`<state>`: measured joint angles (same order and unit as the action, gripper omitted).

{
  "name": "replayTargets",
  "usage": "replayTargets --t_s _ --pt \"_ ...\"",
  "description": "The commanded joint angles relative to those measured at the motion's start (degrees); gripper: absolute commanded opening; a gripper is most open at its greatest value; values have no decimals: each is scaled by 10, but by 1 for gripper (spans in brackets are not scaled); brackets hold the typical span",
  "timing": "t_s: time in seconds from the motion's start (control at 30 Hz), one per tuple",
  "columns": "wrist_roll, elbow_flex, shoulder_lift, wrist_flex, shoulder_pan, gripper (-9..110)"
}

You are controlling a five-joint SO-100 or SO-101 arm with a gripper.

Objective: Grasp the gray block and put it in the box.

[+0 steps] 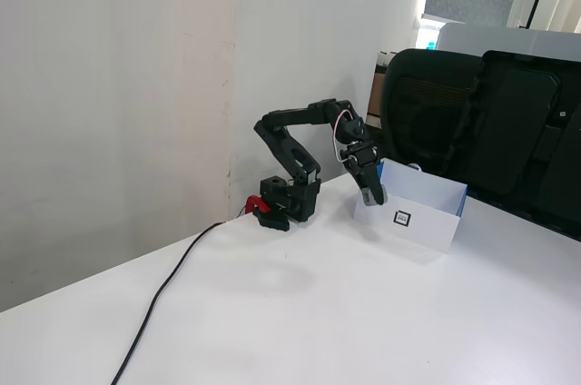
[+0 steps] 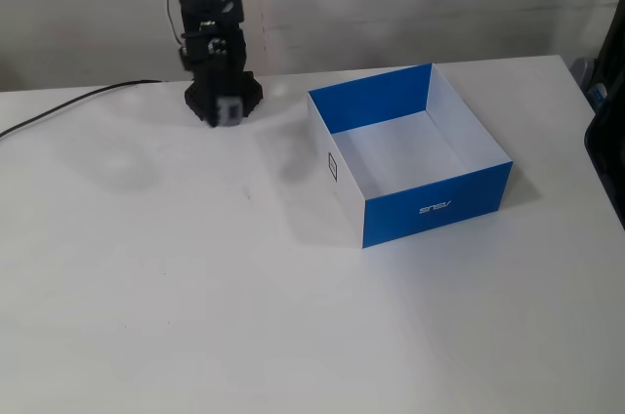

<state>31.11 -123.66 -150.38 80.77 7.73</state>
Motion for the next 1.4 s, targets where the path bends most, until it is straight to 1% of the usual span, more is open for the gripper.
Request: replayTargets --t_s 0.0,0.1,0.17,0.4,0.5,0.6,1.07,1.27,1.37 --pt "-52 -10 -62 -43 51 0" --pt "-123 -77 -155 -115 81 0" --pt "-155 -109 -202 -138 109 0" --pt "-185 -112 -220 -145 207 0" --pt "-210 -93 -202 -142 241 0" --pt "-261 -72 -180 -140 263 0" --pt "-485 37 -62 -144 289 0" --pt "-635 7 -39 -216 297 0" --pt "-686 -4 -11 -259 303 0"
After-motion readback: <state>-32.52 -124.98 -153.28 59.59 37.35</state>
